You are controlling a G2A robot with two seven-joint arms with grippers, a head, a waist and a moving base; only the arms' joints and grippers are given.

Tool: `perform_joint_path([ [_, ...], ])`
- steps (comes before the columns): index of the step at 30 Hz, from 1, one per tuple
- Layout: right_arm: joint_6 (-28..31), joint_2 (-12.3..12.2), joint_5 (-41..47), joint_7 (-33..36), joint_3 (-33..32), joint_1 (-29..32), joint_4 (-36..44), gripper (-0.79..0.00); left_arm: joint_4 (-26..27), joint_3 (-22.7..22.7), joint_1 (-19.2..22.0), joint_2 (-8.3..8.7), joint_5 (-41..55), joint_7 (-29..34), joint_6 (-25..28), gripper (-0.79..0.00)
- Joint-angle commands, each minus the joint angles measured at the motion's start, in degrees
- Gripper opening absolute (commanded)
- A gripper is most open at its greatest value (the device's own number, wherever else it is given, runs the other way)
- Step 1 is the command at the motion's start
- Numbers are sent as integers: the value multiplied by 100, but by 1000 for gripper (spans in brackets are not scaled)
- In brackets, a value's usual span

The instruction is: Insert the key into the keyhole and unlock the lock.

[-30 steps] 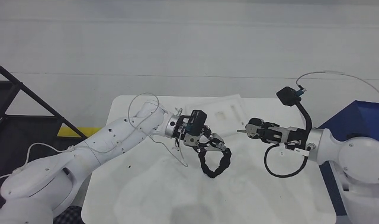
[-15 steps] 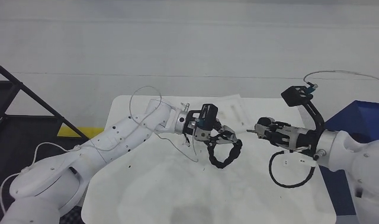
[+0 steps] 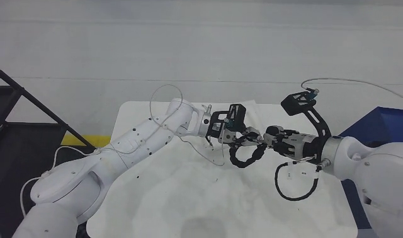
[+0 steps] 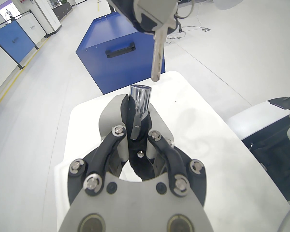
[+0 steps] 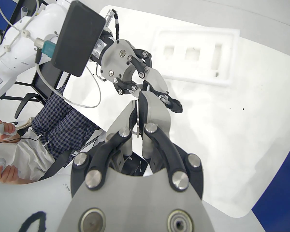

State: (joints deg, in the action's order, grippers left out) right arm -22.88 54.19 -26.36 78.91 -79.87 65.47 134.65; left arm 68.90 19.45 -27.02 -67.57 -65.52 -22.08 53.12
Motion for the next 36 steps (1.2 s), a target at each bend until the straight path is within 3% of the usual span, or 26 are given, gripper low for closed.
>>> perform_joint_path([
  [1,-27,-5,-15,16,48,-26,0,-785,-48,37,-27,-29,-62,-29,11,-785],
  [12,-268,-46,-190,-19,139,-17,0,-785,-112,289,-168,-115,-397,-74,70,-785],
  [36,-771,-209,108,-522,9,348,0,-785,249,930,-638,-63,-1014,-16,71,-785],
])
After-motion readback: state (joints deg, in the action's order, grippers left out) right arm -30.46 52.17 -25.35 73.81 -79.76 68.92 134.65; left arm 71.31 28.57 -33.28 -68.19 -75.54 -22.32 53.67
